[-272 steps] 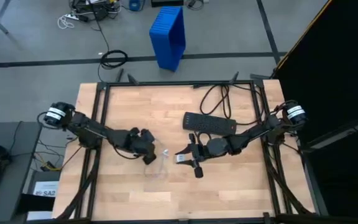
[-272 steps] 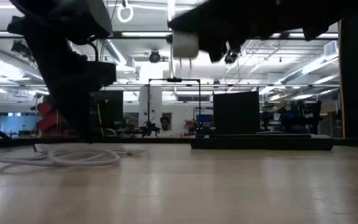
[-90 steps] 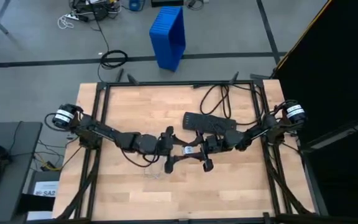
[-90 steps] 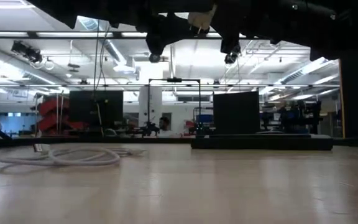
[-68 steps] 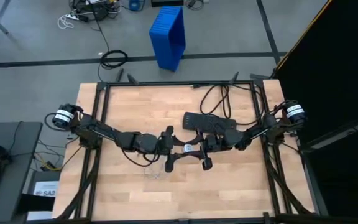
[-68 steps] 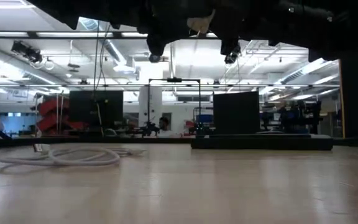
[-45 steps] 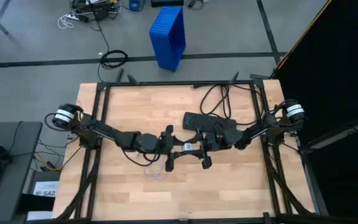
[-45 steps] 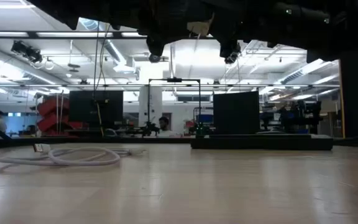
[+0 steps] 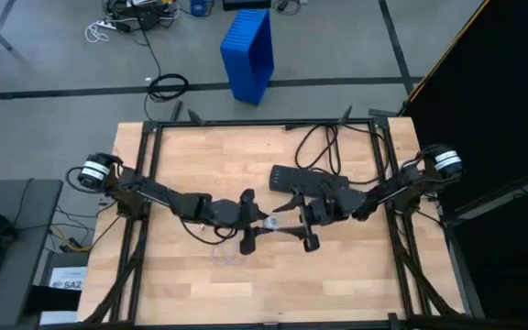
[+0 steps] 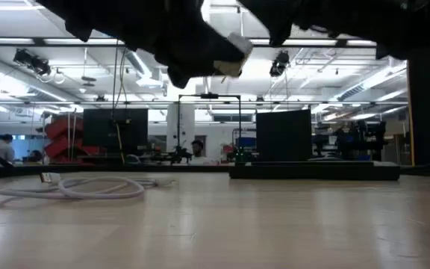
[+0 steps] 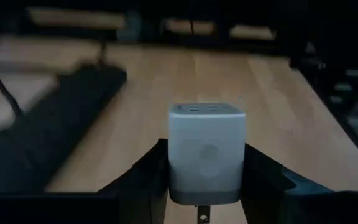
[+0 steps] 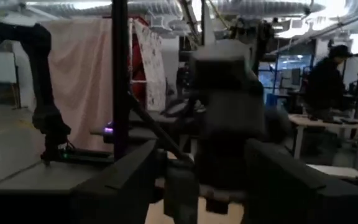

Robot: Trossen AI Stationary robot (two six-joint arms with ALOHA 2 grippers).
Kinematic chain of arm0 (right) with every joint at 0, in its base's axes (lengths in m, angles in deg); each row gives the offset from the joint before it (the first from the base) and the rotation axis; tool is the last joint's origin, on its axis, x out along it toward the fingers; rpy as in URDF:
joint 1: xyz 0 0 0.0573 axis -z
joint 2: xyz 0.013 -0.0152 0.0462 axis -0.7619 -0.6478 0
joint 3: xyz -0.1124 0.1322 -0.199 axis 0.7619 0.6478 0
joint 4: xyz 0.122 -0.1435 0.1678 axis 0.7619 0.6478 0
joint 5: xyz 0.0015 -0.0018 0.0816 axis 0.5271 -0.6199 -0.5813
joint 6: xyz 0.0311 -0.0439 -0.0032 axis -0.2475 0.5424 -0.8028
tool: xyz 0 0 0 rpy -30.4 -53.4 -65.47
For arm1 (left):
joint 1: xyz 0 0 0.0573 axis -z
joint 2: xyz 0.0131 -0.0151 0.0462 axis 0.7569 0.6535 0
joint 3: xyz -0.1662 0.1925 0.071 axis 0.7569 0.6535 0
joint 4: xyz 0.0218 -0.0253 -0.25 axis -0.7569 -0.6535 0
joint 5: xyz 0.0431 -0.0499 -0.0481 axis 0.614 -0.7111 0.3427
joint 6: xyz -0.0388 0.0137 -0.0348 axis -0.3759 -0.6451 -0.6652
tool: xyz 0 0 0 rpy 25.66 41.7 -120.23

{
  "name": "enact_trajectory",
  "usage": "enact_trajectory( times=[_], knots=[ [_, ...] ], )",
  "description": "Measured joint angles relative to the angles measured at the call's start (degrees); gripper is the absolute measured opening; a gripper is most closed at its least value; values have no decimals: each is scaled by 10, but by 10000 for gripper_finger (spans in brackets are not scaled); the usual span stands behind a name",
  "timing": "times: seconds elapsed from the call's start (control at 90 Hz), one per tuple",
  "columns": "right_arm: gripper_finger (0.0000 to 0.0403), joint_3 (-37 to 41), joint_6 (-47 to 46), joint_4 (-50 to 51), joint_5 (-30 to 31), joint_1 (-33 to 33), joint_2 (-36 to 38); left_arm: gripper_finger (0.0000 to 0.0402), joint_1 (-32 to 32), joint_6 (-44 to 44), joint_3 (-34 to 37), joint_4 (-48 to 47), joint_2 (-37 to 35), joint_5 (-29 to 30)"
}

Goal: Insert USB
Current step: Insert the white charger cable into the white charger adapter

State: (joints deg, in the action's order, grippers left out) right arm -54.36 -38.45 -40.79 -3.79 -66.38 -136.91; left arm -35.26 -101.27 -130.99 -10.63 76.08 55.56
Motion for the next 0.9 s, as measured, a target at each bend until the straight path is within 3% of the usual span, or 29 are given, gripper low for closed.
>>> enact_trajectory(
  times=[0.2,0.478,0.667,0.9],
  knots=[
    [200,0,29,136,79,-36,84,128,-2,-19,-123,-218,48,-15],
    [173,0,56,178,132,-68,106,128,-23,9,-342,-483,244,-49],
    [161,0,70,210,192,-89,105,128,-31,18,-396,-497,315,-61],
    [152,0,89,204,206,-94,105,130,-34,19,-398,-490,320,-91]
  ],
)
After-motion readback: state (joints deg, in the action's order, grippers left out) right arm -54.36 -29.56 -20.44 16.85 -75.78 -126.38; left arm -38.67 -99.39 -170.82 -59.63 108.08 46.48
